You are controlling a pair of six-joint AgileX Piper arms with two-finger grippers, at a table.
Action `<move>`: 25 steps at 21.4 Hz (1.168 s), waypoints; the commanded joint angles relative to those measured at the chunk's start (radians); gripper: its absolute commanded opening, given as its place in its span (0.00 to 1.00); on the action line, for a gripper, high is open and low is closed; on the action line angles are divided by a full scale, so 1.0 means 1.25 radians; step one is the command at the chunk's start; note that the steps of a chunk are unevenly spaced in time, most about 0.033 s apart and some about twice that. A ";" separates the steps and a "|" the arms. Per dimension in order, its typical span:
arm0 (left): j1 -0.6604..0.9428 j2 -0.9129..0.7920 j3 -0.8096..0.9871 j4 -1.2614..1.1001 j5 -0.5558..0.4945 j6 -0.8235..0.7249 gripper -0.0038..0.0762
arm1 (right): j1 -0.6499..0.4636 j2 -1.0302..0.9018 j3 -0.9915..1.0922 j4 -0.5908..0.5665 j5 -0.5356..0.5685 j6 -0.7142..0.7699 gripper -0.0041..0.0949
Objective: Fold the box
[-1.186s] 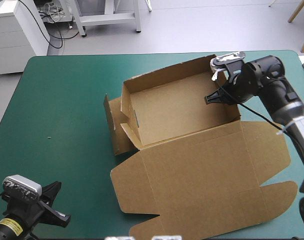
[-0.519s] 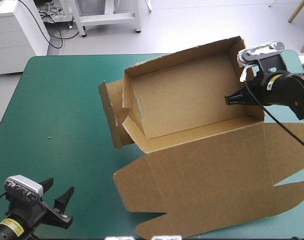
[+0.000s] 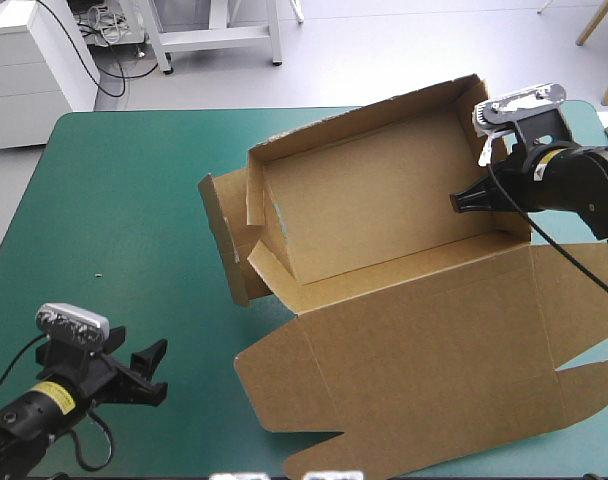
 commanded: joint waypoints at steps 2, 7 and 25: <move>-0.001 0.170 -0.135 0.064 -0.049 -0.111 0.61 | 0.000 -0.025 -0.020 -0.006 -0.048 -0.005 0.02; -0.001 0.309 -0.245 0.091 0.017 -0.114 0.61 | 0.000 -0.025 -0.020 -0.006 -0.048 -0.005 0.02; 0.396 0.882 -0.419 -0.823 0.136 0.692 0.61 | 0.000 -0.017 -0.020 0.007 -0.048 0.004 0.02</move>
